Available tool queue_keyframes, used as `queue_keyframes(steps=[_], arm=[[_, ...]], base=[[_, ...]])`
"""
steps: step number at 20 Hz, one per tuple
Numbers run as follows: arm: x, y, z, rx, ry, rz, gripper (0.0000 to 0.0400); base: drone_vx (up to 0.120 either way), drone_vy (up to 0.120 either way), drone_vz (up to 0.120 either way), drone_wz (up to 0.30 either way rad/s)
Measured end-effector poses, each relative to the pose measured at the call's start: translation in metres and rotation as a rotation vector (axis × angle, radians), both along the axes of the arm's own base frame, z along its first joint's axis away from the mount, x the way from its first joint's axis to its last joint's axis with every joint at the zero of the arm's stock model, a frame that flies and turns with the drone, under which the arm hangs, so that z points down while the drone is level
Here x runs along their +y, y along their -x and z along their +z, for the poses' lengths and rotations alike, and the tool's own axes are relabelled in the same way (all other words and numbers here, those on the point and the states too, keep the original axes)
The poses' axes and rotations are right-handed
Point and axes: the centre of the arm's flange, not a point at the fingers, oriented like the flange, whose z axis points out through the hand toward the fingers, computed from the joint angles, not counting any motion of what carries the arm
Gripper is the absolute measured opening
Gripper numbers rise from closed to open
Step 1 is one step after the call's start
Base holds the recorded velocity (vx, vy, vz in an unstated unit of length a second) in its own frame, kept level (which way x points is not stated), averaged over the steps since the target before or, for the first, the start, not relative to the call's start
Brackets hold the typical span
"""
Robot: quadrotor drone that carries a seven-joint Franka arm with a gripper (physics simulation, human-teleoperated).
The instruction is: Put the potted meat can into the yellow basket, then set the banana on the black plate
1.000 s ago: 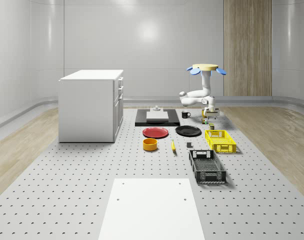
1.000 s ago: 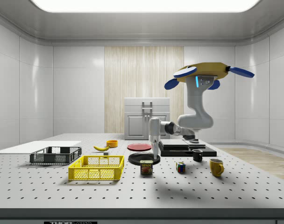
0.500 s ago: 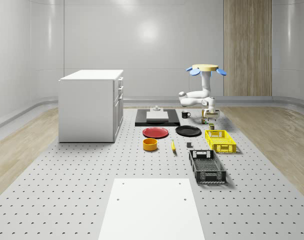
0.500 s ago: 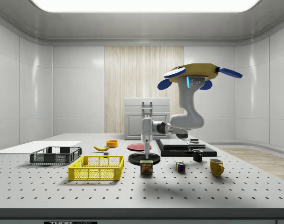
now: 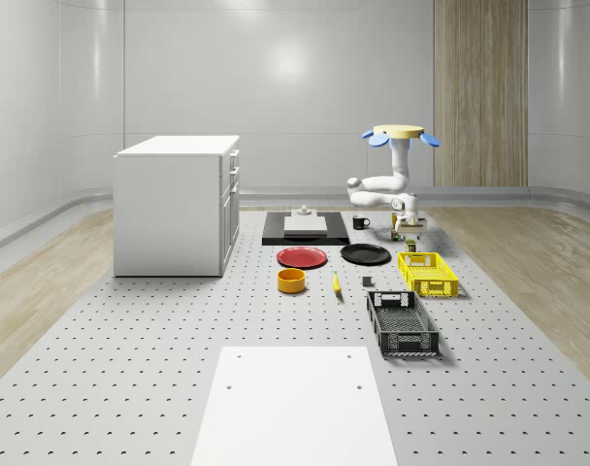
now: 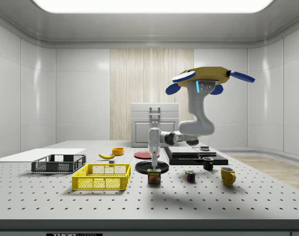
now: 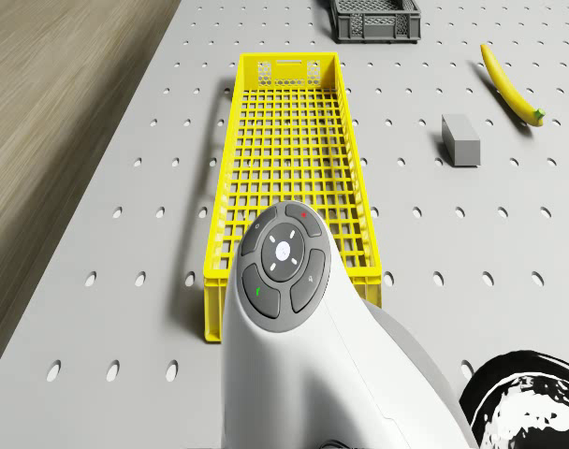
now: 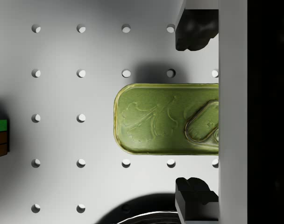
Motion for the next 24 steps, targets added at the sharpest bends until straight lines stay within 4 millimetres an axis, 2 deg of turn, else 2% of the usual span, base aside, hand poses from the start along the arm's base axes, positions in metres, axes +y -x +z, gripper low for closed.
queue_keyframes(steps=[8,15,16,19,24], arm=[[0.0,0.0,0.018,0.0,0.0,0.0,0.04],[0.005,0.0,0.024,0.0,0.0,0.0,0.04],[0.005,0.0,0.024,0.0,0.0,0.0,0.0388],[0.007,0.0,0.025,0.0,0.0,0.0,0.0318],[0.008,0.0,0.025,0.001,0.004,0.002,0.0299]], base=[[0.0,0.0,0.0,0.0],[0.0,0.0,0.0,0.0],[0.0,0.0,0.0,0.0],[0.0,0.0,0.0,0.0],[0.0,0.0,0.0,0.0]])
